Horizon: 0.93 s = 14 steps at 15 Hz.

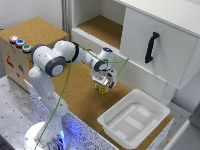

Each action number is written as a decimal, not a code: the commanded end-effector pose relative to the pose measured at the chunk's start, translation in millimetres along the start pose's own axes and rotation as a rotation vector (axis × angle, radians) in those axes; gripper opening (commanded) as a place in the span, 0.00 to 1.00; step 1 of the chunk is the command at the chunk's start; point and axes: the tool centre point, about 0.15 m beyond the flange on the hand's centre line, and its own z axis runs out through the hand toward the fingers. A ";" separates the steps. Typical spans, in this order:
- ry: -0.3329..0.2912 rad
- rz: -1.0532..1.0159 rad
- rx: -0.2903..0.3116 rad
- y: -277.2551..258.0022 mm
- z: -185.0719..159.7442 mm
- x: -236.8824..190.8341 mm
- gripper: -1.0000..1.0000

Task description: Take the yellow block and turn it left

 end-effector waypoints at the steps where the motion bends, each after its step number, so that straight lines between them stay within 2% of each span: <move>1: -0.009 -0.014 0.031 -0.1 17.8 9.4 0.00; 5: 0.016 -0.043 0.018 -4.0 4.2 11.3 0.00; 8: 0.033 -0.152 -0.022 -21.6 -20.8 10.7 0.00; 11: 0.022 -0.329 -0.051 -39.5 -46.5 1.2 0.00; 13: -0.013 -0.476 -0.053 -54.6 -48.9 -4.7 0.00; 14: -0.022 -0.556 -0.073 -63.0 -49.0 -6.0 0.00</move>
